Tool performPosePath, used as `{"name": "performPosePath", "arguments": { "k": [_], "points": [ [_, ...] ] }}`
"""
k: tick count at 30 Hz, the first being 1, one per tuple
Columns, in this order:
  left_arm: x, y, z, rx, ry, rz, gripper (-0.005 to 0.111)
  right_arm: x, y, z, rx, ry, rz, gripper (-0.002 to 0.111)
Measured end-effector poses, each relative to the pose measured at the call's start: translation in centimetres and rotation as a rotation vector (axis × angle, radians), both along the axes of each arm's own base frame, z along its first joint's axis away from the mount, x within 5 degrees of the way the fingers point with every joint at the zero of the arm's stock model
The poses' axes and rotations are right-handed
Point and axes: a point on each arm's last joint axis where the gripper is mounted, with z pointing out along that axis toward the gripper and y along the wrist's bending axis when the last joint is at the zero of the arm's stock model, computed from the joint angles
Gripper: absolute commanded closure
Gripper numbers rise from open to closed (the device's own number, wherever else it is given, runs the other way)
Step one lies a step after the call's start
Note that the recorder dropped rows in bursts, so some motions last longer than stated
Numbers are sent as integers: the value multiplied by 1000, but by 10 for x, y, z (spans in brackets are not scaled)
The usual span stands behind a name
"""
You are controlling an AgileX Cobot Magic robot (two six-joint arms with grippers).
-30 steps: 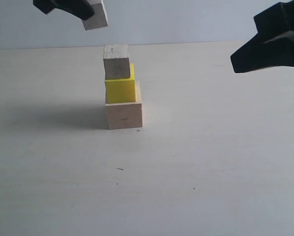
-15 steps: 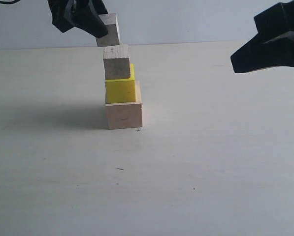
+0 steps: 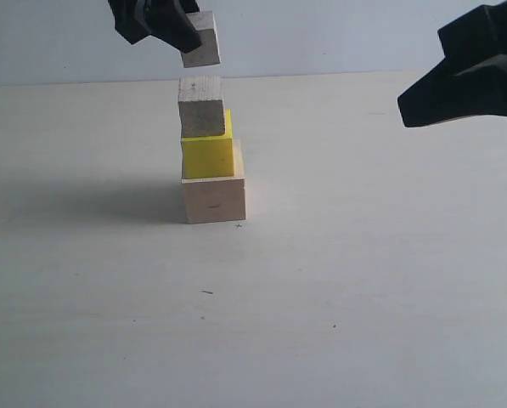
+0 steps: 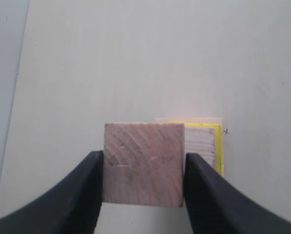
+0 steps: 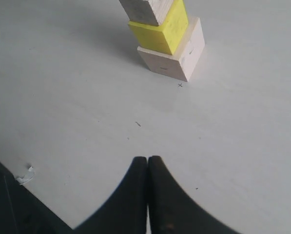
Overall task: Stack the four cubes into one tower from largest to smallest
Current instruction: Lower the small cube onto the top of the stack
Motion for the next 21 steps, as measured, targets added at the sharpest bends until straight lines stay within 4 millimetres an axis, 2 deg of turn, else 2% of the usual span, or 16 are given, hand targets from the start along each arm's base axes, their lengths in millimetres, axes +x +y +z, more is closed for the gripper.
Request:
{"name": "performPosePath", "arguments": {
  "k": [21],
  "points": [
    [-2,-4,-5,-11,43,33,107,0,0,0,-3,-4,6,108]
  ]
}}
